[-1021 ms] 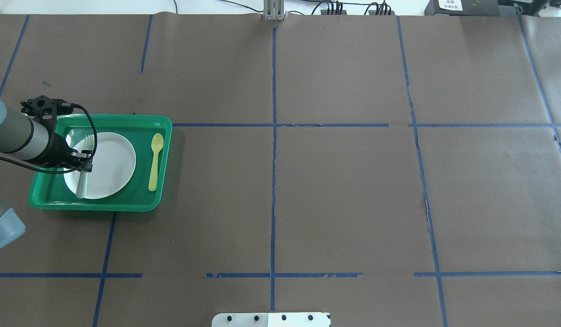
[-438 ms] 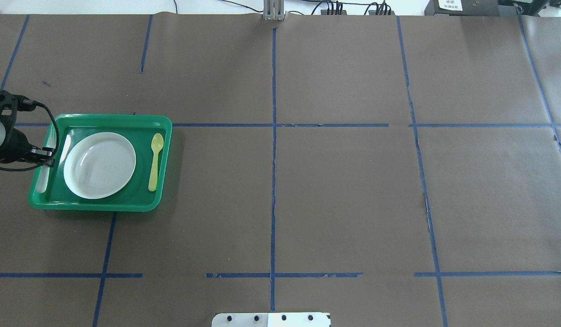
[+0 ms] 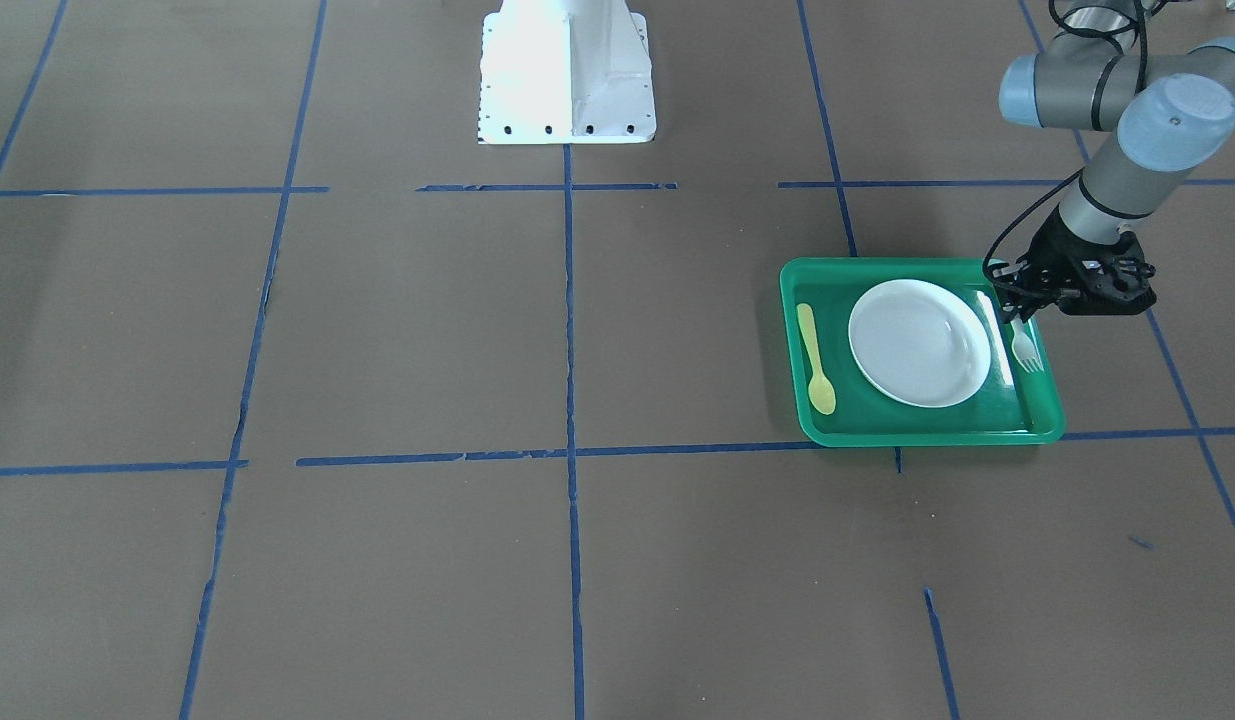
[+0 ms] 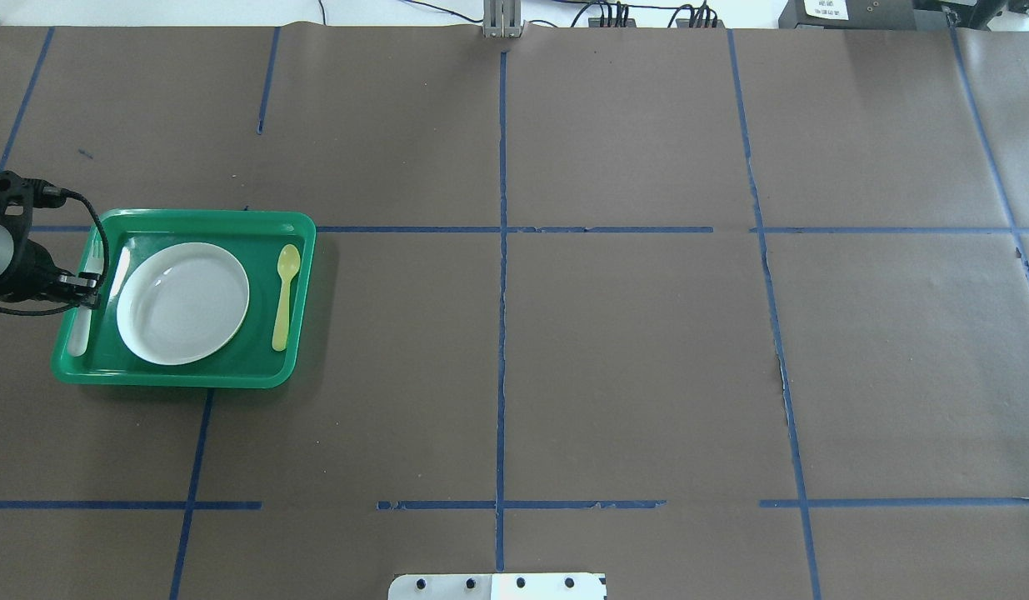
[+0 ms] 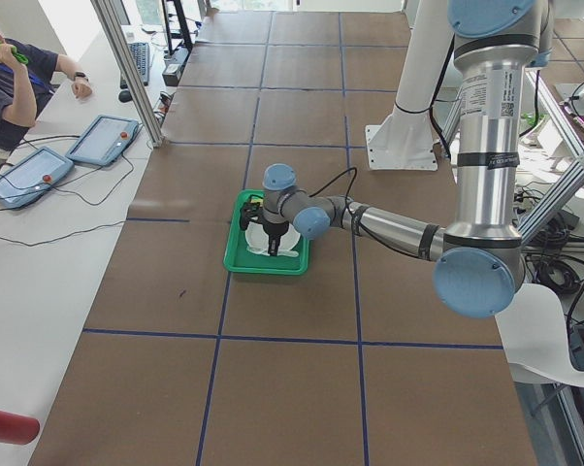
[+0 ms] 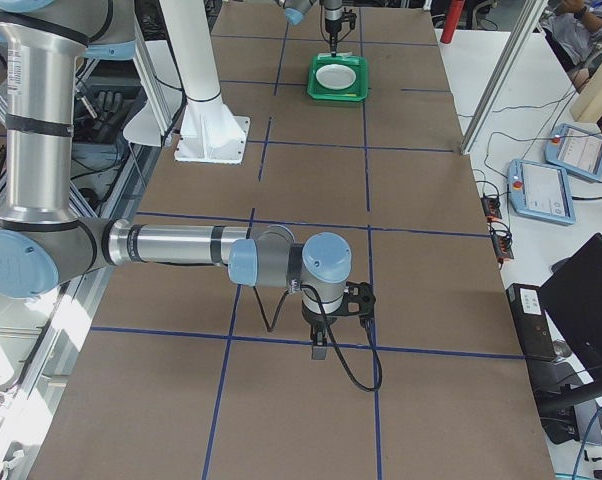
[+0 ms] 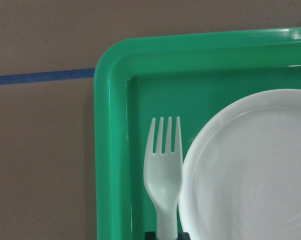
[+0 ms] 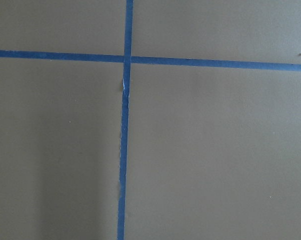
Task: Place fork
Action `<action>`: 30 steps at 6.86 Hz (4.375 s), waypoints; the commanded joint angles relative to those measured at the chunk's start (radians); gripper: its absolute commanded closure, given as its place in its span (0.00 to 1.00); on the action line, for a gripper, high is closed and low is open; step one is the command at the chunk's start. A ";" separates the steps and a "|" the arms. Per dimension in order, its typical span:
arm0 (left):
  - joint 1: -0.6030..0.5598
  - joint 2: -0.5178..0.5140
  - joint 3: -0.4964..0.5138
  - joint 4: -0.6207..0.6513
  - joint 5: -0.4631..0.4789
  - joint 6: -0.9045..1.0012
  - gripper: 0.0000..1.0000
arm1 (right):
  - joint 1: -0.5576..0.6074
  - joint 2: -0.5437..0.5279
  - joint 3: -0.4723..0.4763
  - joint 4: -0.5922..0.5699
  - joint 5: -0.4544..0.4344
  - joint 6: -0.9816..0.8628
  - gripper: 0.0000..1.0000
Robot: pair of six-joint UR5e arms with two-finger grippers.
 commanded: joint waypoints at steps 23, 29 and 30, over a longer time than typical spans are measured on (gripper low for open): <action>0.023 -0.027 0.106 -0.163 -0.028 -0.111 0.00 | 0.000 0.000 0.000 0.000 0.000 -0.001 0.00; -0.181 -0.004 -0.067 -0.052 -0.187 0.206 0.00 | 0.000 0.000 0.000 0.000 0.000 -0.001 0.00; -0.270 -0.010 -0.099 0.043 -0.193 0.340 0.00 | 0.000 0.000 0.000 0.000 0.000 -0.001 0.00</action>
